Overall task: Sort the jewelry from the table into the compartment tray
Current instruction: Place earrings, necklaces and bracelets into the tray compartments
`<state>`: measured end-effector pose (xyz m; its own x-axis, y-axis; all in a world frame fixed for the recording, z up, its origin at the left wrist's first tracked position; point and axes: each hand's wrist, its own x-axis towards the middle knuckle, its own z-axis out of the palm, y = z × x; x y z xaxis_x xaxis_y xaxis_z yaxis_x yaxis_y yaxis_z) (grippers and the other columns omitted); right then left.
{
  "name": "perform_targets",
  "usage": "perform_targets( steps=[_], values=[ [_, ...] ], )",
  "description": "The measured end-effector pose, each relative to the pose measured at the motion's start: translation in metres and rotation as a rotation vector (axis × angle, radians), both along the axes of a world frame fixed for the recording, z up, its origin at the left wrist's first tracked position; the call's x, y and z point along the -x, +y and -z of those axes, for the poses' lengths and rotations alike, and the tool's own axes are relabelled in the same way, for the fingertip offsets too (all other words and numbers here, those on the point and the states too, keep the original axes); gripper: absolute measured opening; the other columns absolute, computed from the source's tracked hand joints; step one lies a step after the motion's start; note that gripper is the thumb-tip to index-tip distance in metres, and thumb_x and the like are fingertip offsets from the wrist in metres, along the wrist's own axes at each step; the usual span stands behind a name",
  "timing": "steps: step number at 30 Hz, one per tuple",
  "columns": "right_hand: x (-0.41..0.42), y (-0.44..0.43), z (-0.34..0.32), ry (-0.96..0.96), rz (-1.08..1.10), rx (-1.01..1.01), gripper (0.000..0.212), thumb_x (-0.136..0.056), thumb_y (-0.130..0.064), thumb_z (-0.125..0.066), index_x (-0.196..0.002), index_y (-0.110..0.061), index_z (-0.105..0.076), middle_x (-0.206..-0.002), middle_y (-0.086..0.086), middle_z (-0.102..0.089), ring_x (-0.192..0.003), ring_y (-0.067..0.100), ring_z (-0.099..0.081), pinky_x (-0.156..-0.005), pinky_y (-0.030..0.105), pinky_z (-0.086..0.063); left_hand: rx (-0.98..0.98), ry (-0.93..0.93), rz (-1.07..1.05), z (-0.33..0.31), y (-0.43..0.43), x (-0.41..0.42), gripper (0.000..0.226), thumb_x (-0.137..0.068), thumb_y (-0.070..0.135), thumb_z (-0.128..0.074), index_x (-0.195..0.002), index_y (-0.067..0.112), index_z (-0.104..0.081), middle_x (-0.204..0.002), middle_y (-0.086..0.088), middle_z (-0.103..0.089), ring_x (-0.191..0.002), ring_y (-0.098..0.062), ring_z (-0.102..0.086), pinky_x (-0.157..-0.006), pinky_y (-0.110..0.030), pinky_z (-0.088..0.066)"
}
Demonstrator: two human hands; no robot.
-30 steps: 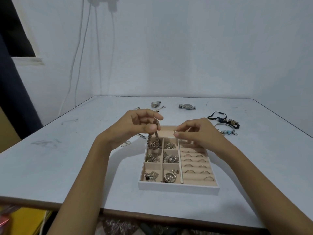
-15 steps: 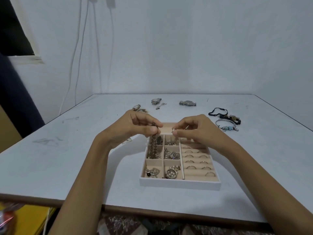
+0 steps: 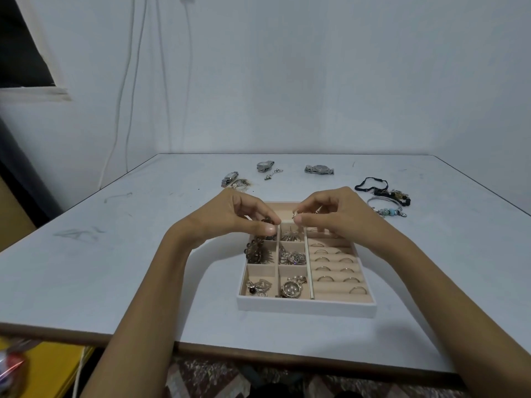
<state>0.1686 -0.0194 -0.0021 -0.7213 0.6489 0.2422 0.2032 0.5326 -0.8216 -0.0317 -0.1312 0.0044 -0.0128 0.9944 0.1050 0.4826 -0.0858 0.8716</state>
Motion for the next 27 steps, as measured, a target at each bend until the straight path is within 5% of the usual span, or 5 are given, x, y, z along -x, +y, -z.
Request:
perform_targets(
  steps=[10,17,27],
  values=[
    [0.001,0.003,0.001,-0.010,0.007,-0.013,0.014,-0.075,-0.028,-0.079,-0.085,-0.019,-0.076,-0.086,0.010,-0.071,-0.055,0.001,-0.049,-0.052,0.007,-0.037,-0.061,0.034,-0.072,0.003,0.007,-0.010,0.021,-0.068,0.016,-0.082,-0.080,0.005,-0.068,-0.052,0.011,-0.053,-0.059,-0.019,-0.047,-0.062,-0.021,-0.044],
    [0.000,0.003,0.001,-0.014,-0.002,-0.033,0.014,-0.074,-0.028,-0.080,-0.085,-0.019,-0.076,-0.084,0.009,-0.070,-0.054,0.000,-0.049,-0.053,0.007,-0.038,-0.122,0.176,-0.086,0.011,0.010,-0.010,0.025,-0.064,0.019,-0.087,-0.072,0.017,-0.063,-0.066,0.003,-0.058,-0.063,-0.007,-0.053,-0.056,-0.008,-0.039],
    [-0.001,0.003,0.001,-0.025,-0.006,-0.045,0.014,-0.075,-0.026,-0.079,-0.087,-0.018,-0.076,-0.083,0.007,-0.070,-0.054,0.000,-0.049,-0.053,0.006,-0.038,-0.024,0.214,-0.057,0.005,-0.004,-0.005,0.029,-0.074,0.030,-0.078,-0.069,0.002,-0.072,-0.079,-0.009,-0.073,-0.053,0.001,-0.055,-0.057,-0.004,-0.037]
  ],
)
